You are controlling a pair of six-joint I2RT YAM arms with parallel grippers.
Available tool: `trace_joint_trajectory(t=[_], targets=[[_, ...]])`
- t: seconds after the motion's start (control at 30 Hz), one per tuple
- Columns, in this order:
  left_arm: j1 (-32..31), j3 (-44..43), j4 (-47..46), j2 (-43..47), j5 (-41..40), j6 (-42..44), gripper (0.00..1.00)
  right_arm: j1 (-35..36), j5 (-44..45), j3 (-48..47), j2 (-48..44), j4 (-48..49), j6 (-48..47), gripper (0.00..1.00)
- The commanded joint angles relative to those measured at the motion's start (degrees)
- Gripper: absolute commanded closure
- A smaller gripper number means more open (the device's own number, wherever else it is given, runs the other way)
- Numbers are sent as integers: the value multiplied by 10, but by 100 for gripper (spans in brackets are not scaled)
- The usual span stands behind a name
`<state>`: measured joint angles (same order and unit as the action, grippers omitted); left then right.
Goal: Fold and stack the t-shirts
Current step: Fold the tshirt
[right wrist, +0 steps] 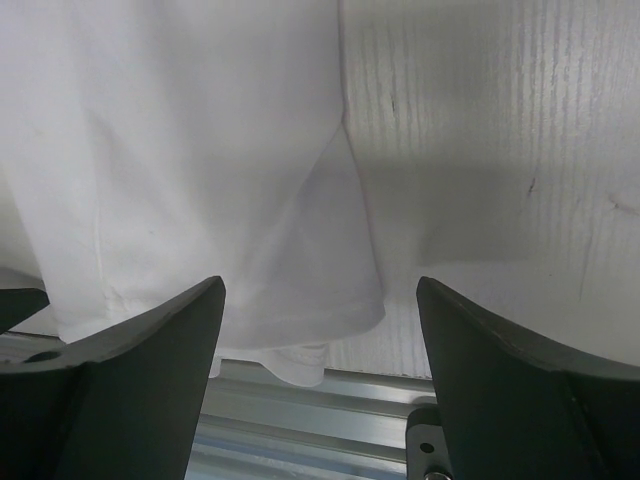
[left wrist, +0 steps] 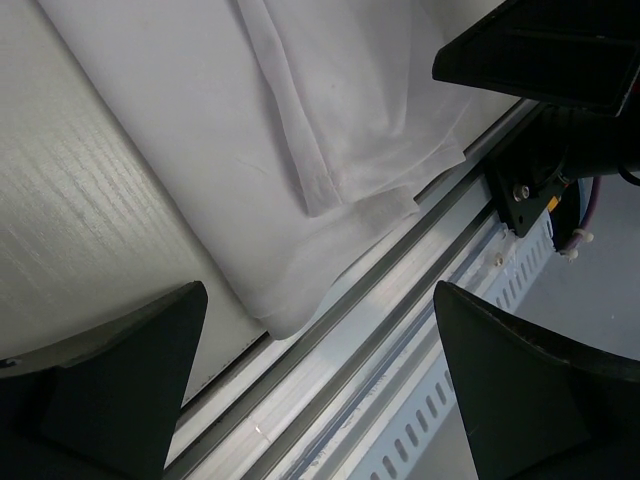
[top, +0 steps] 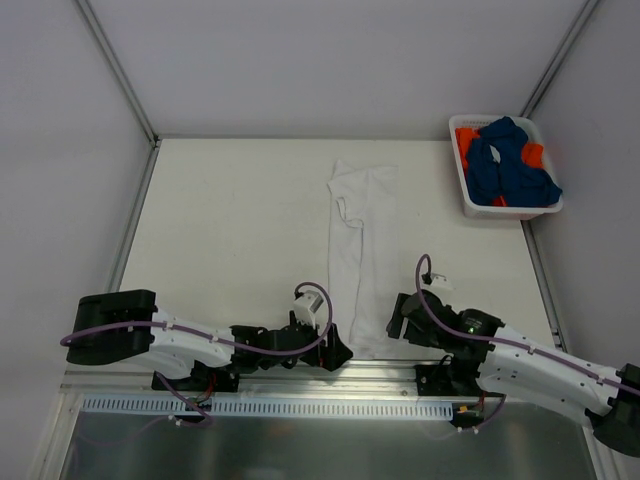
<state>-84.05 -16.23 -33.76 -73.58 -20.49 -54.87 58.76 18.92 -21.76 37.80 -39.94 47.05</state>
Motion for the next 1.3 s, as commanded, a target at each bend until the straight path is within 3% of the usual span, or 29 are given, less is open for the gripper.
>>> trace_joint_trajectory(t=[0.0,0.23,0.47,0.7,0.77,0.8,0.9,1.07,1.27], targets=[[-5,6,-18,4,-18,-6,1,6,17,-4,7,26,21,18],[-5,4,-41,-13,-7,-12,1,43,17,-10,93,88,33,20],[-5,13,-40,-2,-8,-15,1,80,44,-27,116,57,61,24],[-5,19,-29,12,-21,-23,2,121,68,-20,69,-13,110,60],[-5,16,-25,5,-22,-23,5,132,71,-16,63,-22,125,63],[-5,11,-25,-1,-22,-23,13,136,74,-15,61,-27,129,65],[-5,0,-25,-20,-17,-22,23,146,77,-17,64,-34,139,69],[-5,-7,-61,-52,-9,-19,52,161,83,-35,101,-34,147,75],[-5,-18,-89,-99,9,-21,53,172,86,-52,147,-21,143,75]])
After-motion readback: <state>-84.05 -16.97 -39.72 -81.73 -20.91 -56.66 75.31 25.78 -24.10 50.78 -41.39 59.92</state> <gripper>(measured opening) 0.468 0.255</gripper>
